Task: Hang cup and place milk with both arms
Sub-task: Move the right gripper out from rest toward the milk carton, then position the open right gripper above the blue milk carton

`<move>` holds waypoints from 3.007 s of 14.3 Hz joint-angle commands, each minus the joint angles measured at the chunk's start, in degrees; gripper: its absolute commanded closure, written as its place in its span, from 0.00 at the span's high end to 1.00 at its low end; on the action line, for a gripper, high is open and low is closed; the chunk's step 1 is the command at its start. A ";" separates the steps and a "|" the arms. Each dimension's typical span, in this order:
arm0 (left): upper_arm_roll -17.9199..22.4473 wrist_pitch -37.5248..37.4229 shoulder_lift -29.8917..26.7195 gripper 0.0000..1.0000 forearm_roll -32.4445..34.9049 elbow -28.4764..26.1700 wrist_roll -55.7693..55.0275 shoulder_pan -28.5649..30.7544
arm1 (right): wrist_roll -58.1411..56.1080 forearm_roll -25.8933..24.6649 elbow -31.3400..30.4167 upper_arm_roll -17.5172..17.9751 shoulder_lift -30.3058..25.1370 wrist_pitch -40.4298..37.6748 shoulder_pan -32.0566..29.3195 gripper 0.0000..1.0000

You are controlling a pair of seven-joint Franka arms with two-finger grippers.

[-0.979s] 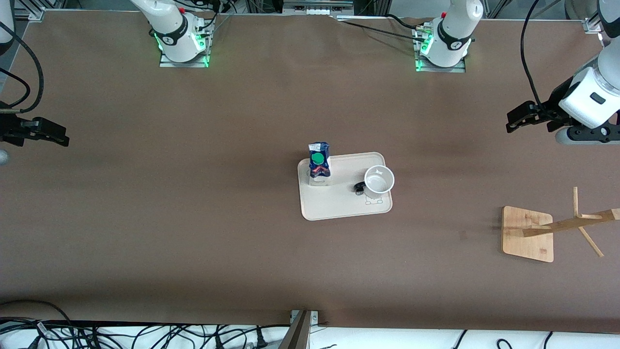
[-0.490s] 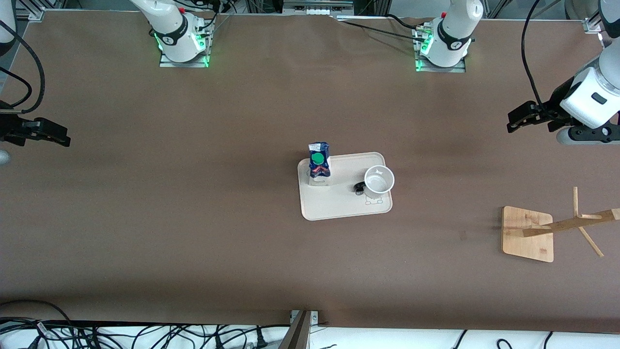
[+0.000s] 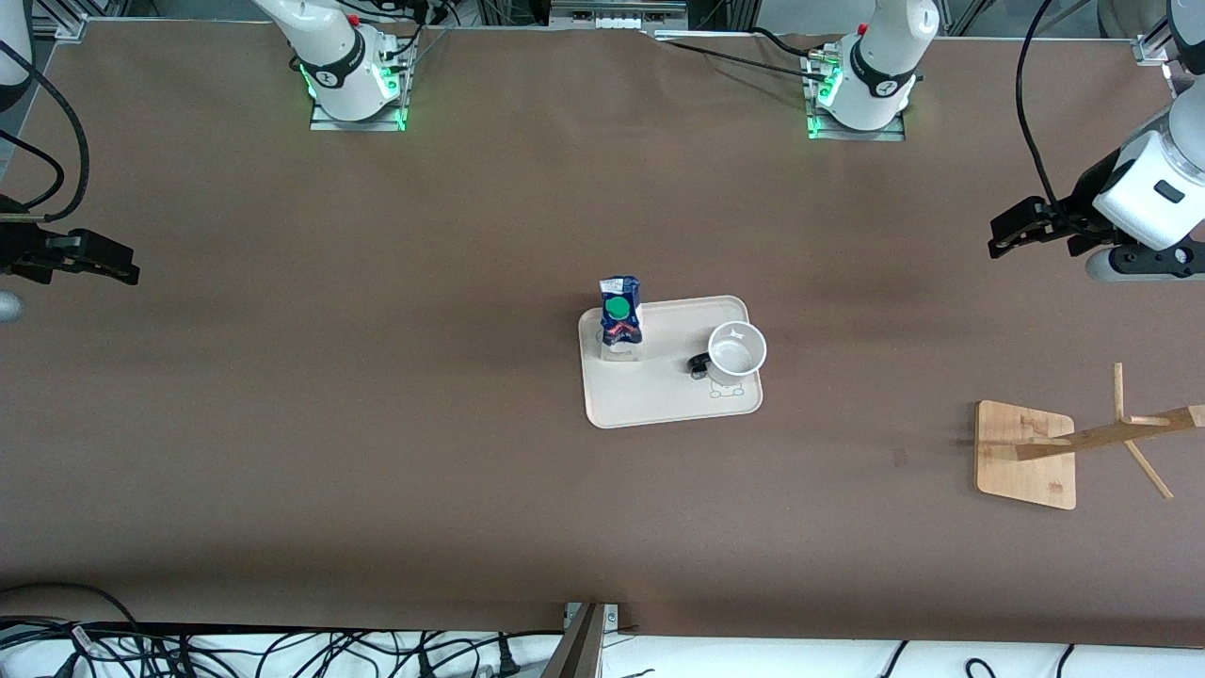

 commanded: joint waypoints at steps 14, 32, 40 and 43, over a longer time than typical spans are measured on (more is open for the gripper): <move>-0.22 -0.61 -0.57 1.00 0.66 -0.02 1.40 0.44 | 5.25 17.84 -0.27 0.33 7.25 9.23 7.73 1.00; -0.22 -0.70 -0.57 1.00 0.66 -0.20 1.49 0.44 | 56.85 6.53 -0.10 0.07 17.19 32.01 37.00 1.00; -0.83 -1.23 -0.66 1.00 0.66 -0.11 1.31 0.35 | 71.78 0.55 -0.01 -0.02 21.23 37.37 43.86 1.00; -0.75 -1.66 -0.75 1.00 0.66 -0.11 1.40 0.44 | 74.71 -1.48 -0.01 -0.02 22.55 38.08 45.44 1.00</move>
